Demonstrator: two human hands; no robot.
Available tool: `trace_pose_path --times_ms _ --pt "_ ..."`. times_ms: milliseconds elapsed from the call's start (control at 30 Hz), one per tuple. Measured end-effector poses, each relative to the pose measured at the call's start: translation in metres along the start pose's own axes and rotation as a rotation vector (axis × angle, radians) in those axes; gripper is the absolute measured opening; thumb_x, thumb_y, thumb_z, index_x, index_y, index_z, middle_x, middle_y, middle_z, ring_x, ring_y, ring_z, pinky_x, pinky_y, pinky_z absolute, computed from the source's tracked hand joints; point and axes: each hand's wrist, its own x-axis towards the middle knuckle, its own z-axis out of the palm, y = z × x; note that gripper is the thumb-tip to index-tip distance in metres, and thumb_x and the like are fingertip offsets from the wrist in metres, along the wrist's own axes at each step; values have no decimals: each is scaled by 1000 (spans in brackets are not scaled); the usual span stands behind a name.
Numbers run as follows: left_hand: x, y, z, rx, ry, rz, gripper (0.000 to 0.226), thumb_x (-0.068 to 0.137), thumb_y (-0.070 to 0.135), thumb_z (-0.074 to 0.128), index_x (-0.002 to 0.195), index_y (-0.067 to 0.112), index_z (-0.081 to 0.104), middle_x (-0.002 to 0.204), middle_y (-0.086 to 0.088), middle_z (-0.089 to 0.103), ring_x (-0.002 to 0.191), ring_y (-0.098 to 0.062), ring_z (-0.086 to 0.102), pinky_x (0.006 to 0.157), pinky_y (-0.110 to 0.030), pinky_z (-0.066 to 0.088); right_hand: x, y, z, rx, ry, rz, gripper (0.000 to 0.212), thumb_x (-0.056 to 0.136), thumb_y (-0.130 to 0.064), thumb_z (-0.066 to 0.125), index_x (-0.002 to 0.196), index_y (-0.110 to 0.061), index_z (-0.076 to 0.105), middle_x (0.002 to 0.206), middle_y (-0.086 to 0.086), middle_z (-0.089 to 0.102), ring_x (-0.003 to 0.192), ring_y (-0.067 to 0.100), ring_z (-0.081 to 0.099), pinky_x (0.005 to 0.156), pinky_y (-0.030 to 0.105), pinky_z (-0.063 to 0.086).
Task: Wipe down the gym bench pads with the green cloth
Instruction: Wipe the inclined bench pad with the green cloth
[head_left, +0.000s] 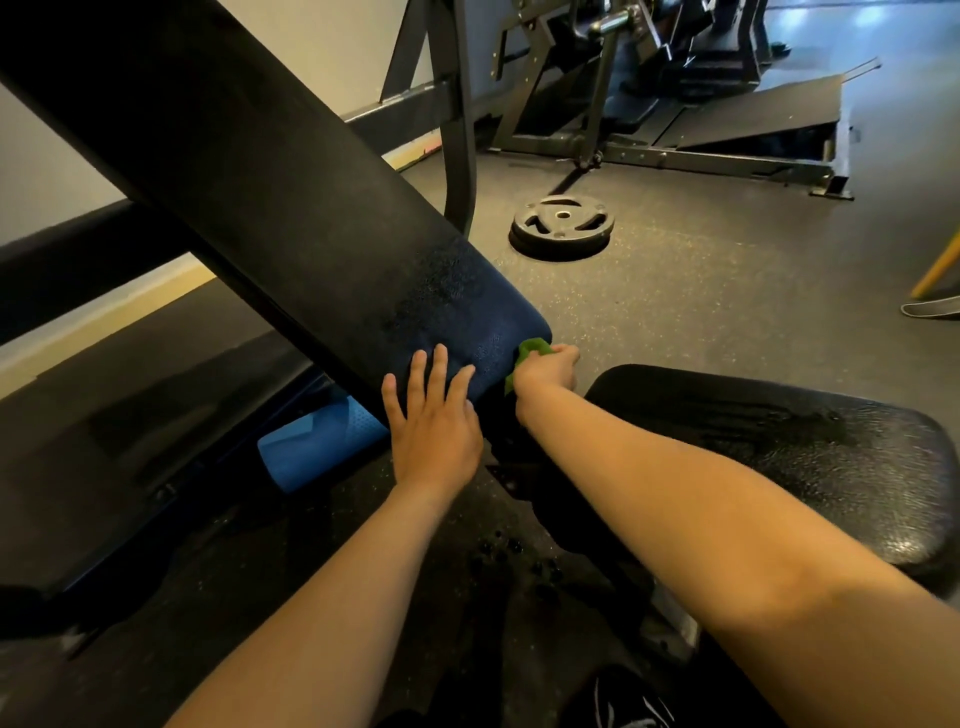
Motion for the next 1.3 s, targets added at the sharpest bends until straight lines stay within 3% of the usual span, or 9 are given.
trace_pose_path --times_ms 67,167,200,267,400,767,967,1133,1300 --pt "0 0 1 -3 15 0 51 106 33 33 156 33 26 169 1 2 155 -21 -9 119 -54 -12 10 -3 2 13 -2 10 32 102 -16 43 134 -10 44 132 16 50 93 18 43 77 29 37" --pt "1 0 5 0 32 -6 51 105 33 33 155 33 28 169 2 4 155 -21 -7 119 -54 -11 13 -12 6 130 94 100 20 104 -21 40 88 -25 51 104 10 54 73 17 47 58 29 39" --pt "0 0 7 7 40 -5 50 105 33 34 155 33 29 169 2 5 155 -21 -6 119 -54 -10 16 -16 6 121 105 110 19 104 -21 39 87 -24 48 100 8 53 72 16 46 57 29 39" --pt "0 -1 10 21 71 -6 50 103 32 39 153 32 34 169 1 11 156 -23 -1 119 -55 -6 25 -25 8 102 94 80 9 103 -17 39 99 -23 44 100 6 52 75 17 48 59 28 43" --pt "1 1 15 34 104 -16 49 100 31 45 149 31 41 167 -1 19 155 -24 6 118 -56 -5 19 -23 8 18 17 22 17 101 -16 43 114 -27 39 94 4 50 81 20 53 67 34 49" --pt "1 4 1 1 -21 -30 50 105 33 32 155 35 26 169 3 -1 154 -21 -13 119 -55 -13 -53 33 -6 -2 -92 56 18 97 -14 42 110 -26 40 105 10 56 87 24 58 70 38 49" --pt "1 -1 0 -16 -31 -7 49 107 36 29 155 35 27 169 3 0 154 -20 -13 119 -53 -13 -55 32 -12 -62 -176 99 20 97 -11 38 114 -23 36 111 13 53 94 27 56 85 46 52" --pt "0 -3 6 -19 23 -4 47 106 34 34 153 35 32 169 4 6 155 -19 -8 119 -52 -12 -19 -5 -6 2 -109 7 23 97 -6 32 111 -23 34 103 12 52 85 25 54 76 42 51" --pt "2 0 14 5 78 -22 46 105 32 31 150 34 38 168 3 13 155 -21 -2 118 -52 -12 -8 21 11 -77 -9 27 22 105 -29 29 127 -27 32 111 14 52 90 30 53 78 42 45"
